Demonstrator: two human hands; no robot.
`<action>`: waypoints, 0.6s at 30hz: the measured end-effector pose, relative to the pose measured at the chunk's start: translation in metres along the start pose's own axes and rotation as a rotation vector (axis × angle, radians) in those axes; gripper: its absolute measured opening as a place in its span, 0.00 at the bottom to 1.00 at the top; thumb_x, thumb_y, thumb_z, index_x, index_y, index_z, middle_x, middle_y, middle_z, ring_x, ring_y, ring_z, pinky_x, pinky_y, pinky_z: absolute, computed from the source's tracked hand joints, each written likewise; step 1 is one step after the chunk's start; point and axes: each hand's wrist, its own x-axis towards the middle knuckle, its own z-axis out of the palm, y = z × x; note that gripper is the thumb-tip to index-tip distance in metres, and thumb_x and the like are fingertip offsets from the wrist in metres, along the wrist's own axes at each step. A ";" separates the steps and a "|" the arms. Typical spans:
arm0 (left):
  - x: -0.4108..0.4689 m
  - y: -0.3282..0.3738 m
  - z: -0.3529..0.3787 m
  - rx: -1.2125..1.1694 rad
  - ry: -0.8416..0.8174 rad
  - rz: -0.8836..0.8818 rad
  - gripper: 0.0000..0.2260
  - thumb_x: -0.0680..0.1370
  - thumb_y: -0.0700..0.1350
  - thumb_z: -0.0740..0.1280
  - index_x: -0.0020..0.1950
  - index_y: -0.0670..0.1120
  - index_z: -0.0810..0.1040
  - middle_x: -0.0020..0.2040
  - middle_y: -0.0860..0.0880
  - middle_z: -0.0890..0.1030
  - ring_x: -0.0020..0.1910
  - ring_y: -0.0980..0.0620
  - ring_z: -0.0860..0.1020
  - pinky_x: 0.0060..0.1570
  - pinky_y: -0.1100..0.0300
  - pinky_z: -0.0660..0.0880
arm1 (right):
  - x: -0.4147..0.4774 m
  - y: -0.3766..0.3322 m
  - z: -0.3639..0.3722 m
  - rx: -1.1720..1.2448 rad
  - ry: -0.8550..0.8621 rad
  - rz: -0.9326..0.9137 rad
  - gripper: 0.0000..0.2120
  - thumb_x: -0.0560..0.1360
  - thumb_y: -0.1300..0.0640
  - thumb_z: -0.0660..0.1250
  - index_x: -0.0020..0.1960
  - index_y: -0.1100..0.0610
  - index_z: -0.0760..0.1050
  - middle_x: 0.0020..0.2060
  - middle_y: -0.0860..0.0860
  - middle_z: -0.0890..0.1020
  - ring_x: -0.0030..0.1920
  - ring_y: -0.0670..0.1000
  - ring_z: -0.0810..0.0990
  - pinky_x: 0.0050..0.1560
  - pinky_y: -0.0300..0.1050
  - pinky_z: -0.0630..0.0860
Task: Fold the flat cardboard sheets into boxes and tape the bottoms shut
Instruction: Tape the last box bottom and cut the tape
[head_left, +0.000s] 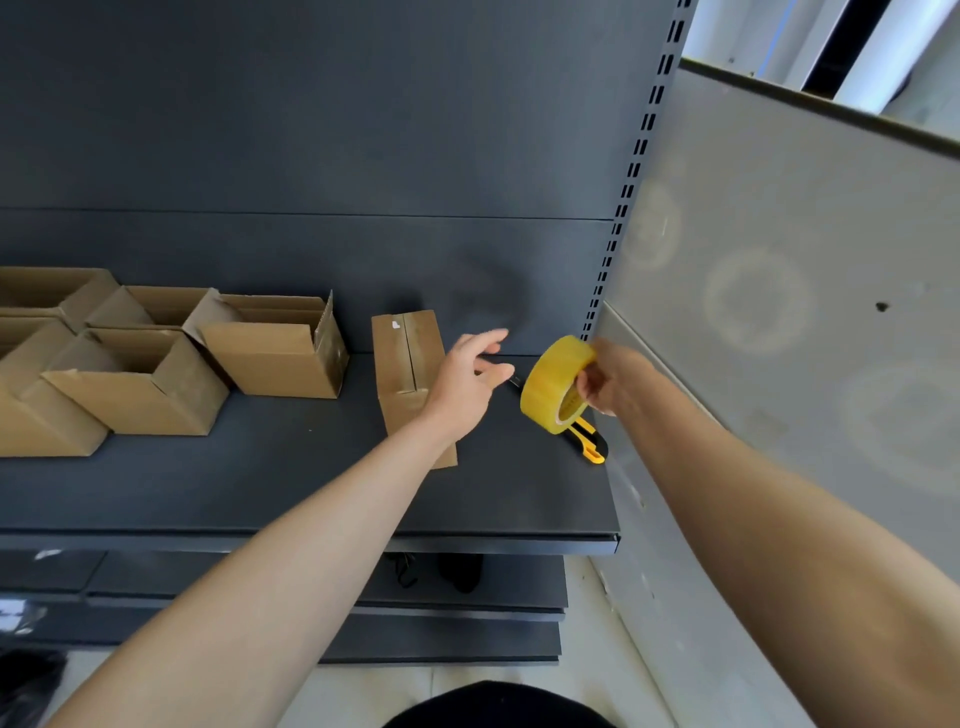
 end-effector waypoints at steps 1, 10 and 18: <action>0.002 0.003 0.003 -0.018 -0.041 0.022 0.20 0.77 0.39 0.67 0.69 0.47 0.71 0.58 0.52 0.71 0.52 0.54 0.74 0.48 0.73 0.70 | -0.002 0.000 0.004 -0.032 -0.007 -0.009 0.05 0.79 0.55 0.62 0.50 0.56 0.72 0.32 0.51 0.71 0.28 0.46 0.70 0.17 0.32 0.68; 0.012 0.007 0.012 0.113 0.003 0.205 0.04 0.74 0.37 0.70 0.46 0.41 0.84 0.42 0.58 0.74 0.44 0.54 0.75 0.50 0.56 0.74 | -0.010 0.007 0.014 -0.160 -0.019 -0.025 0.09 0.77 0.51 0.63 0.50 0.57 0.74 0.39 0.52 0.76 0.28 0.48 0.72 0.20 0.32 0.70; 0.001 0.010 0.025 0.162 -0.024 0.222 0.04 0.75 0.34 0.66 0.40 0.39 0.79 0.39 0.54 0.72 0.41 0.54 0.72 0.44 0.61 0.68 | -0.003 0.011 0.010 0.045 0.024 0.101 0.04 0.79 0.55 0.61 0.51 0.54 0.71 0.34 0.49 0.71 0.29 0.46 0.69 0.18 0.31 0.68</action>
